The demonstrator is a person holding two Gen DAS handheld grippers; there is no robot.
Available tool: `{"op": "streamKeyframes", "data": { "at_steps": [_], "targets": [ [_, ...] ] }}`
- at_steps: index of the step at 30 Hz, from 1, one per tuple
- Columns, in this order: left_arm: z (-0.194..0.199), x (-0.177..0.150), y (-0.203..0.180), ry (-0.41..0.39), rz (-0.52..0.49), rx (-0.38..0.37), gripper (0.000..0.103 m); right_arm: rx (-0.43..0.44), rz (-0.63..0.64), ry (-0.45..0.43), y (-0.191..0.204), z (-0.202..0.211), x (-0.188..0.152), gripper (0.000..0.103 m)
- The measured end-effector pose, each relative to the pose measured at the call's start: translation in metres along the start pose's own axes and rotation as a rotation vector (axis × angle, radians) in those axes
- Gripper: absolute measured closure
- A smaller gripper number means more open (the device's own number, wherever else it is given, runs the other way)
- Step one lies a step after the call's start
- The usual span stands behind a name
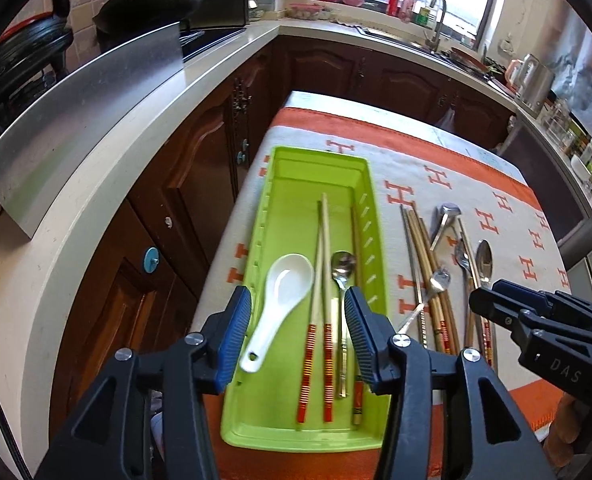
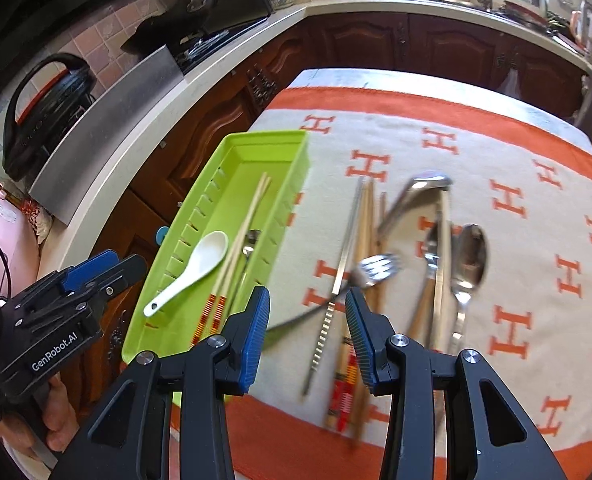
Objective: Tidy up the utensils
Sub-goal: 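Withdraw both open tools from the tray toward the remaining utensils, then grasp the thin steel chopstick with the left tool and lift it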
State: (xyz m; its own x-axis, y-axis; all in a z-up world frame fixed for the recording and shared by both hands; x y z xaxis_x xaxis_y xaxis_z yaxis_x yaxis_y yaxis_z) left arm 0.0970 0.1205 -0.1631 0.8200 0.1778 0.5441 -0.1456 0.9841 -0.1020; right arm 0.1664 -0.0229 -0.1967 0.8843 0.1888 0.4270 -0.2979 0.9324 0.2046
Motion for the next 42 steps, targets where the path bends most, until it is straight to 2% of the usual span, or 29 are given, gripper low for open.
{"op": "streamKeyframes", "data": {
  "at_steps": [8,14,20,27,28,36,42],
  "targets": [
    [0.009,-0.007,-0.055,0.013,-0.088,-0.034,0.056,-0.029,-0.101,-0.033,-0.062,0.04,-0.02,0.063],
    [0.01,-0.014,-0.098,0.024,-0.128,-0.073,0.056,-0.026,-0.19,-0.043,-0.11,0.054,-0.04,0.063],
    [-0.001,-0.018,-0.126,0.055,-0.153,-0.096,0.056,-0.034,-0.263,-0.054,-0.147,0.059,-0.055,0.063],
    [-0.026,-0.02,-0.146,0.122,-0.141,-0.139,0.056,-0.015,-0.293,-0.04,-0.168,0.049,-0.067,0.063],
    [-0.029,-0.021,-0.148,0.128,-0.141,-0.143,0.057,-0.009,-0.296,-0.039,-0.171,0.047,-0.068,0.063],
    [-0.063,-0.029,-0.187,0.211,-0.17,-0.235,0.089,0.025,-0.285,-0.028,-0.18,0.026,-0.066,0.063],
    [-0.081,-0.039,-0.219,0.266,-0.217,-0.273,0.094,0.035,-0.294,-0.018,-0.194,0.014,-0.066,0.063]
  ]
}}
Point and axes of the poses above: each gripper's, at about its wrist camera, not at the fingertips, and z roughly against the way its jaws point, y to its left, x to its top, the point moved 8 cm from there along -z, roughly the way its jaws point, and after that the axes turned 1 degree about y, right-handed, at the moved point
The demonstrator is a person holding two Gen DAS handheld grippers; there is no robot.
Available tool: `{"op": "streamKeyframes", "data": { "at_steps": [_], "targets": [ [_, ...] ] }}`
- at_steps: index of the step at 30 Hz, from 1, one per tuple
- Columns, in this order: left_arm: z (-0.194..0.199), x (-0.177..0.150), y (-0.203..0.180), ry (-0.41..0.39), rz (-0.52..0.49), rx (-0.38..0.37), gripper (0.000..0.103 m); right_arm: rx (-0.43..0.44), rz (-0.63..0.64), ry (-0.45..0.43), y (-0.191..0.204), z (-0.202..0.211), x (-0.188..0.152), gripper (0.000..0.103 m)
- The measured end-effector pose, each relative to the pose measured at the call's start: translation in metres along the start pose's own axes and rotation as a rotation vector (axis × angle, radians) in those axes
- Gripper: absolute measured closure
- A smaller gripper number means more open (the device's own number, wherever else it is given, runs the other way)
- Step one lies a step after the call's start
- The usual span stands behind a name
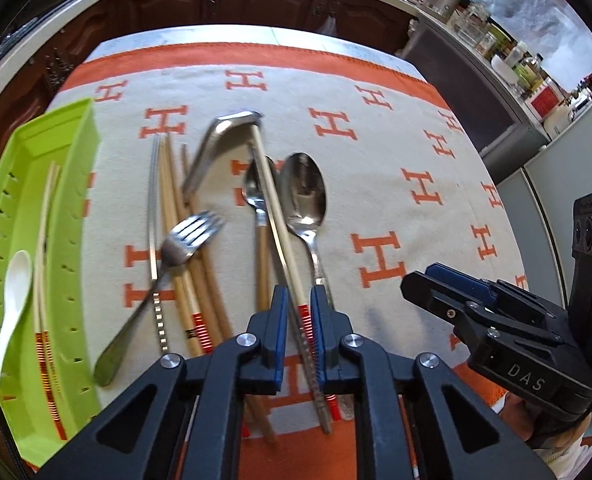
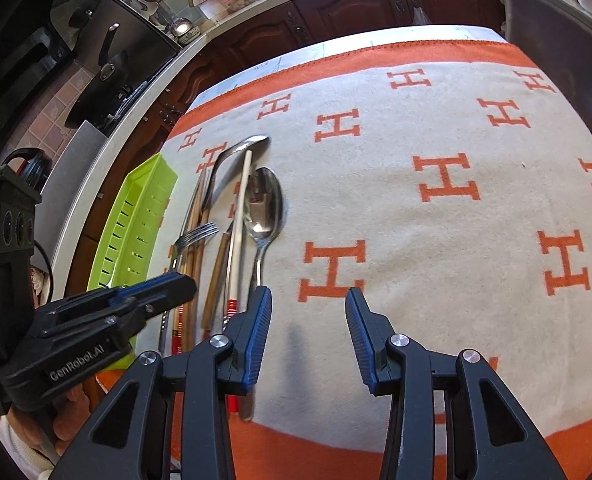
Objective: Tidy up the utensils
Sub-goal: 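Grasp the thin steel chopstick with the left tool and lift it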
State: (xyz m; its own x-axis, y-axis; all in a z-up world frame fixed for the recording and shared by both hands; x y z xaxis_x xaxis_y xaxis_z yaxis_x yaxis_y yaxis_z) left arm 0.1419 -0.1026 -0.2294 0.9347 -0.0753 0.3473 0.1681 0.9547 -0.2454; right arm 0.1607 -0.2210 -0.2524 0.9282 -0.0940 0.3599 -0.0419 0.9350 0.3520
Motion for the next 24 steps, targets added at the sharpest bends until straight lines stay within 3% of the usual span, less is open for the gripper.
{"op": "streamKeyframes", "data": {
  "at_steps": [7,18,24],
  "targets": [
    [-0.025,-0.005,-0.001,0.079,0.034,0.017,0.096,0.033,-0.015,0.009,-0.013,-0.009,0.0,0.063],
    [-0.026,-0.009,0.016,0.093,0.106,0.017,0.096,0.066,-0.013,0.01,-0.019,-0.014,0.001,0.063],
    [-0.035,-0.005,0.011,0.105,0.062,0.098,0.096,0.063,-0.001,0.007,-0.018,-0.014,-0.001,0.063]
  ]
}}
Point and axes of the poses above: each gripper's, at about its wrist camera, not at the fingertips, and z roughly against the way its jaws point, y to its left, x to its top, the point moved 8 cm from there along -z, roughly the way its jaws point, and after that the axes turned 1 degree about y, right-handed, at the moved point
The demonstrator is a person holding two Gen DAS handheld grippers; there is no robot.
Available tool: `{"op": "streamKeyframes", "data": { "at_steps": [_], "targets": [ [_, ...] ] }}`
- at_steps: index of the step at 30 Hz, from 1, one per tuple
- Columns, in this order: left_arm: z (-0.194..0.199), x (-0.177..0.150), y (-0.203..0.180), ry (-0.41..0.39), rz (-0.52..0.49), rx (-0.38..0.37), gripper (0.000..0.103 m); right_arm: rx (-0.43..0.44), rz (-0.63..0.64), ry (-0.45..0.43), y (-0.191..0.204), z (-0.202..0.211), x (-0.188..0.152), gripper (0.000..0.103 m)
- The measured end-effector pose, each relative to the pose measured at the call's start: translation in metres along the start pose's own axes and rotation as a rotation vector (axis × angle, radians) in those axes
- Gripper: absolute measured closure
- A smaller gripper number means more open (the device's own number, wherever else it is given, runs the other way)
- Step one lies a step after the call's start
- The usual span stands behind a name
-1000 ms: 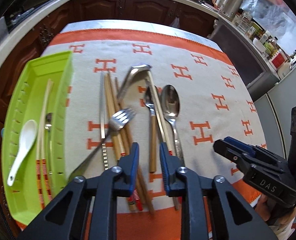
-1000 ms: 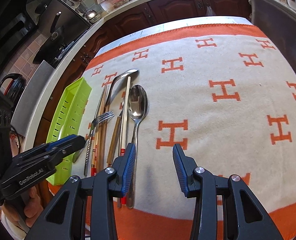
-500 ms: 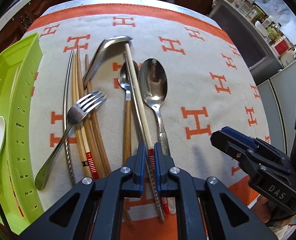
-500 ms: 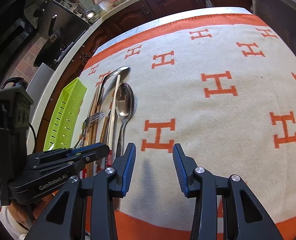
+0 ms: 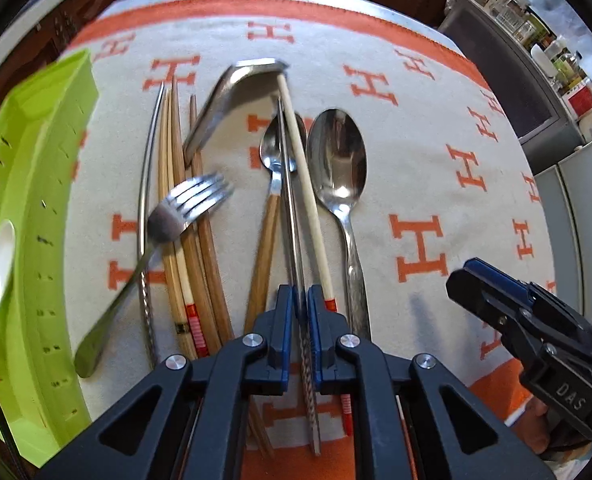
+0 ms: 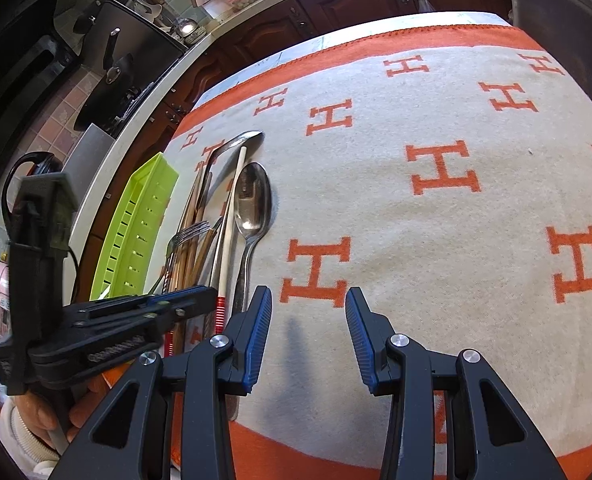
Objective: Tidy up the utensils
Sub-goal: 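Grasp the thin steel chopstick with the left tool and lift it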
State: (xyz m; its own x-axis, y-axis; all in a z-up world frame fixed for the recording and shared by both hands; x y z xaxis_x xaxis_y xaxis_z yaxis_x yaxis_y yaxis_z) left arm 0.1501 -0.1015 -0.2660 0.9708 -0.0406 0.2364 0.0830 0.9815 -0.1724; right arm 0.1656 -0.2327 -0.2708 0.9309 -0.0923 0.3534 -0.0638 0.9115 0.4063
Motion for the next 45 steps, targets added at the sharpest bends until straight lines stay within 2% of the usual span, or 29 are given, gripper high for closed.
{"op": "streamKeyframes", "data": {
  "at_steps": [8,13,17,25,32,37,41,45],
  "targets": [
    [-0.004,0.007,-0.016,-0.054,-0.119,0.143,0.097,-0.007,-0.01,0.006,-0.003,0.0,-0.003,0.063],
    [0.003,0.005,-0.009,-0.07,-0.083,0.105,0.1,-0.012,0.006,0.002,0.003,0.002,-0.003,0.063],
    [0.028,0.004,-0.002,-0.124,-0.07,0.078,0.1,-0.007,0.031,-0.001,0.014,0.005,-0.004,0.063],
    [0.093,0.002,0.035,-0.238,-0.008,0.067,0.1,0.027,0.059,0.022,0.045,-0.001,-0.006,0.066],
    [0.135,0.0,0.101,-0.315,0.047,0.153,0.1,0.032,0.091,0.063,0.076,-0.023,-0.007,0.076],
    [0.13,-0.006,0.147,-0.316,0.079,0.213,0.1,-0.045,0.106,0.087,0.089,-0.048,-0.002,0.084],
    [0.114,-0.009,0.169,-0.289,0.118,0.187,0.1,-0.173,0.128,0.112,0.088,-0.067,0.0,0.09],
    [0.101,-0.011,0.176,-0.278,0.126,0.144,0.099,-0.265,0.147,0.1,0.094,-0.073,0.005,0.09]
  ]
}}
Point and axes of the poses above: each gripper's, at about its wrist camera, not at the fingertips, and z roughly against the way its jaws point, y to its left, x to its top, the point moved 8 cm from there along -z, roughly the way its jaws point, and after that the axes turned 1 degree about y, right-handed, at the moved point
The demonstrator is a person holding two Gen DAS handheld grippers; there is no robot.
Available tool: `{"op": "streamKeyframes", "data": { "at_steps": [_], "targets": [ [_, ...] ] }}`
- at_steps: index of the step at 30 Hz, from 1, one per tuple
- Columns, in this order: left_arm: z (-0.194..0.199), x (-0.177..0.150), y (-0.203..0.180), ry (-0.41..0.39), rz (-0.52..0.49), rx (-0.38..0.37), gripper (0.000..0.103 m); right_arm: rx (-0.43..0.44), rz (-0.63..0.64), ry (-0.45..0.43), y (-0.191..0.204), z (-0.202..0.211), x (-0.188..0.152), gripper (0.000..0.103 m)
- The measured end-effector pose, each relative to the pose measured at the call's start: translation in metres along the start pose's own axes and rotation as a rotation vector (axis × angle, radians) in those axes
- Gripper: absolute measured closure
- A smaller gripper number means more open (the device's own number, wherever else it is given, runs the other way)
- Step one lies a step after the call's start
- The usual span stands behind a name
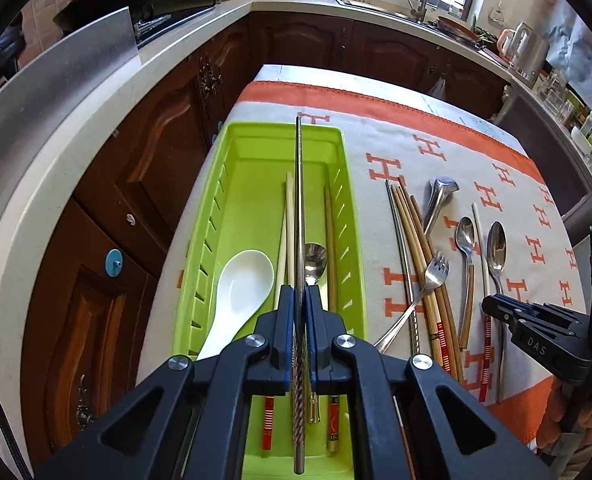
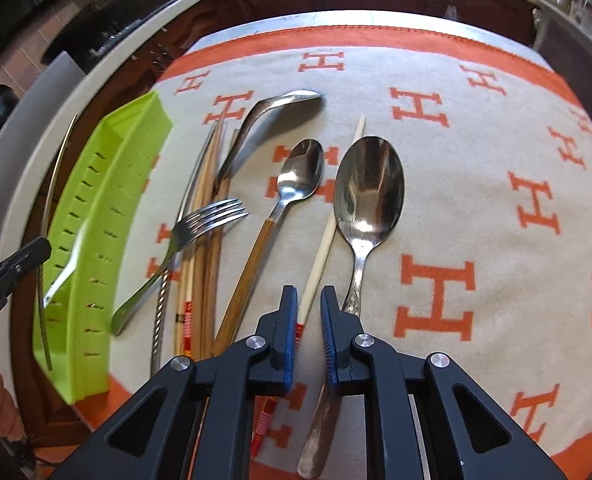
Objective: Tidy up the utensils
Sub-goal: 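Grasp the thin steel chopstick with the left tool and lift it, then lower the steel chopstick into the green tray with the left tool while the right lifts a red-banded wooden chopstick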
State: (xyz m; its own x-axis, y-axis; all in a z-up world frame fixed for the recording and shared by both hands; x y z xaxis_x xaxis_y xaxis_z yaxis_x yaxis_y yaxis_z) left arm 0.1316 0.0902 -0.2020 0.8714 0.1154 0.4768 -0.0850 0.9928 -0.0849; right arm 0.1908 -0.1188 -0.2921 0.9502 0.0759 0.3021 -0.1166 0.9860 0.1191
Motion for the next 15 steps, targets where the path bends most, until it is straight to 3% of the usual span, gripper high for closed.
{"op": "streamKeyframes", "data": {
  "at_steps": [8,11,15],
  "targets": [
    [-0.001,0.001,0.007,-0.017,0.016,-0.02,0.086,-0.133,0.064,-0.013,0.009,-0.004,0.006,0.09],
    [0.007,0.003,0.015,-0.039,0.038,-0.028,0.084,-0.152,0.067,-0.027,0.009,-0.004,0.005,0.094],
    [0.018,0.004,0.028,-0.064,0.064,-0.028,0.079,-0.11,0.01,-0.038,0.003,-0.003,0.005,0.098]
  ]
}}
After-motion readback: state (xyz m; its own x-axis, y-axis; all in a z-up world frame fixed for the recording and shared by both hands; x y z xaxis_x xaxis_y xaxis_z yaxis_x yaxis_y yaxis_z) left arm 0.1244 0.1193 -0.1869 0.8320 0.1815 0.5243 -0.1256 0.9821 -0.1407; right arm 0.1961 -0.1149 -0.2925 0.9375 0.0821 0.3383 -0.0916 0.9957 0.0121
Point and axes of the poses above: each gripper's, at about its wrist camera, not at the fingertips, and z roughly against the way its jaws point, y to its left, x to its top, the point moved 8 cm from there along -z, roughly the way its jaws point, and after that the axes turned 1 degree about y, right-handed, at the moved point
